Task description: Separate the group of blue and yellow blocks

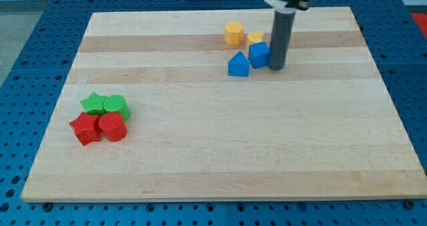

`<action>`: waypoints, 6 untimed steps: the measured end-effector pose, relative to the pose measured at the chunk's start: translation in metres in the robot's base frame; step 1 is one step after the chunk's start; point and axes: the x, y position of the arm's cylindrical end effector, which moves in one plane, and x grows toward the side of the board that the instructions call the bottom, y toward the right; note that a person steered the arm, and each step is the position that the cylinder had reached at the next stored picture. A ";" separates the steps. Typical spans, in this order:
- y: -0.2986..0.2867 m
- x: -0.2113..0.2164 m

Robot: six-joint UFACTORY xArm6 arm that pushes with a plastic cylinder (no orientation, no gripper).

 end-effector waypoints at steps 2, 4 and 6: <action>0.046 -0.034; 0.031 -0.040; -0.017 -0.040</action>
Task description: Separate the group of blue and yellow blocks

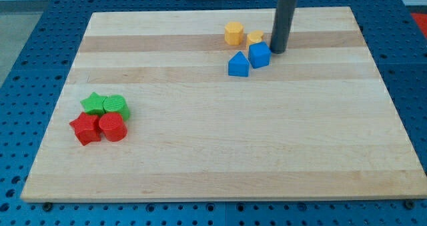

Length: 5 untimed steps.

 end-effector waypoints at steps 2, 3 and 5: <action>-0.038 0.000; -0.022 -0.025; -0.019 -0.079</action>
